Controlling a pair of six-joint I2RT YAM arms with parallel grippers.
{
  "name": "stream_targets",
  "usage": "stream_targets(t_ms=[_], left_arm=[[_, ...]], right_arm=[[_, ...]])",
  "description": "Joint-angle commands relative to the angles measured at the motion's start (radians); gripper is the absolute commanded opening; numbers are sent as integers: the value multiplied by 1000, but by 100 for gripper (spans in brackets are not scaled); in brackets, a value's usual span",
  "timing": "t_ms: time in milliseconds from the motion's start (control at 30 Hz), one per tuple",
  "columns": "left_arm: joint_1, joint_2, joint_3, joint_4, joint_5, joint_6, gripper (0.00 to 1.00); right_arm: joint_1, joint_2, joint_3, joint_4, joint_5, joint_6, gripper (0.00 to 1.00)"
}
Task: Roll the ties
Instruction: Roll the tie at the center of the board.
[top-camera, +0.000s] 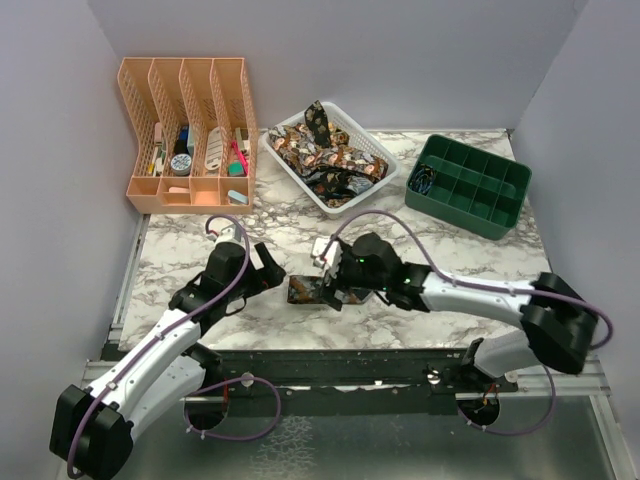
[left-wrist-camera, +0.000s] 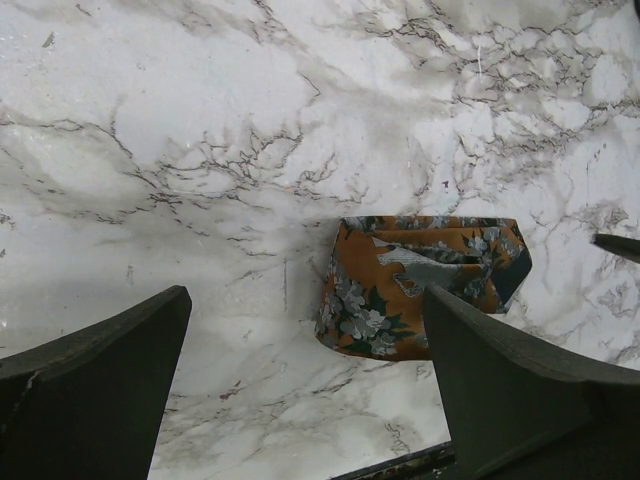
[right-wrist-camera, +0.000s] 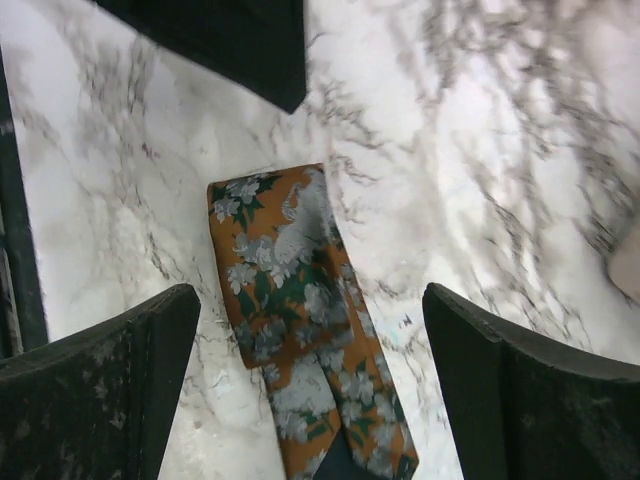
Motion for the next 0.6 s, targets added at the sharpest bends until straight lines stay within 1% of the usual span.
stream_targets(t_ms=[0,67,100,167,267,300,333,433,500,567], left_arm=[[10,-14,-8,13,25,-6,99],[10,-19,-8,17,30,-8,99],[11,-22,-9,18,26,-11,99],[13,-19,-10,12,7,-20,99],[16,6,-13,29,1,-22,99],[17,17,-12,42,10,-20,99],[18,32,-12,49,25,-16,99],[18,61,-13,74,44,-11,99],[18,72,-6,71,44,-12,99],[18,81,11,58,68,-3,99]], right_arm=[[7,-187,-128,133,282,347,100],[5,-262,-134,0,533,619,100],[2,-292,-146,-59,610,719,100],[0,-341,-179,-131,631,881,100],[0,-378,-213,-235,540,1159,98],[0,-373,-222,-248,504,1222,96],[0,-364,-228,-253,469,1267,96],[1,-335,-253,-184,390,1295,95],[1,-312,-256,-93,349,1251,94],[0,-282,-244,-55,336,1234,94]])
